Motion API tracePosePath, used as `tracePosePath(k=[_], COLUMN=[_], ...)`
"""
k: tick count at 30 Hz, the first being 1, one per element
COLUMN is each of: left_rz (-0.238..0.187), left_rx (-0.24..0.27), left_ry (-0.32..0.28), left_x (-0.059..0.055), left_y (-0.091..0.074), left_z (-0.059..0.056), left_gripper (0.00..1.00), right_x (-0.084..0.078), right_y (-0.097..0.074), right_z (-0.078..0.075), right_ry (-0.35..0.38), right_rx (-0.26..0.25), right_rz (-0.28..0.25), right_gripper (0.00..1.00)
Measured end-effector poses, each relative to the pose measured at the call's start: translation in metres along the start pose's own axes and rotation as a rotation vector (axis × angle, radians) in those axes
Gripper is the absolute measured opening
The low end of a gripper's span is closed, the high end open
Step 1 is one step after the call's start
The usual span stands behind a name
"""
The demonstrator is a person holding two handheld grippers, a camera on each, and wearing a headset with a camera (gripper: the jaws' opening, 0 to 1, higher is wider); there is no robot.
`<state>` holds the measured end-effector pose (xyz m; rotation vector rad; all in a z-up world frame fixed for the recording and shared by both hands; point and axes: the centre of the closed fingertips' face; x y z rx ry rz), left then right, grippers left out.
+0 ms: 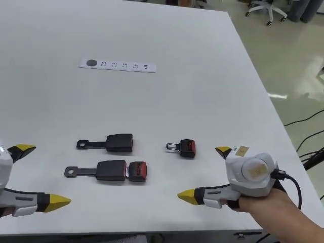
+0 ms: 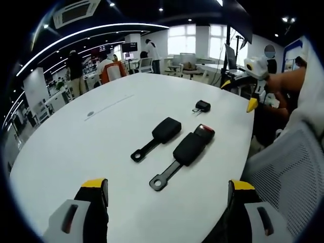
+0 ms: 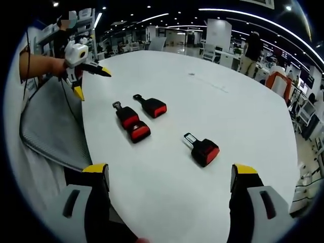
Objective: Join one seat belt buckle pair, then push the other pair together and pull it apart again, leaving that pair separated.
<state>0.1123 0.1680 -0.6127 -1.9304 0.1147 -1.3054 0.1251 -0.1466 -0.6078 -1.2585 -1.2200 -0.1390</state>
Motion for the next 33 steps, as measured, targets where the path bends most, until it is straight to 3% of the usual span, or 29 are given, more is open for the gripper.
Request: tracePosePath(k=[9,10,15,17,21,23,24,25,33], left_rz=[-0.015,-0.016,-0.013,-0.012,-0.019,-0.022,-0.021,-0.021,-0.022], left_rx=[-0.003,-0.004,-0.006,-0.005,-0.004,-0.003,-0.003,-0.004,-0.006], left_ry=[-0.007,-0.013,-0.011,-0.007,-0.013,-0.014,-0.014,-0.015,-0.025], left_x=[0.007,0.001,-0.003,0.007,0.003,0.013,0.006,0.005,0.011], left_y=[-0.002,-0.001,-0.001,-0.004,-0.002,-0.004,-0.002,-0.001,-0.001], left_z=[-0.005,-0.004,0.001,0.0,0.004,0.001,0.002,0.002,-0.003], left_gripper=[1.0,1.0,1.0,1.0,1.0,1.0,1.0,1.0,1.0], right_x=[0.007,0.007,0.005,0.005,0.005,0.005,0.005,0.005,0.004], right_y=[0.0,0.0,-0.001,-0.001,0.0,0.0,0.0,0.001,0.003], right_z=[0.002,0.002,-0.002,-0.003,-0.005,-0.005,-0.004,-0.003,0.0], right_ry=[0.002,-0.005,-0.021,-0.019,-0.014,-0.008,-0.005,-0.005,0.009], right_rx=[0.002,0.004,0.006,0.008,0.002,0.001,0.003,0.004,0.004], right_rz=[-0.006,-0.006,0.0,0.0,0.001,0.002,0.003,0.004,0.011], right_gripper=[1.0,1.0,1.0,1.0,1.0,1.0,1.0,1.0,1.0])
Point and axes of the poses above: the centre of the closed fingertips' face, and the gripper's own axes: y roughly forward along the fingers, z roughly to its left, x roughly out of its top, and after that the axes turned 14 degrees about -x, right-handed
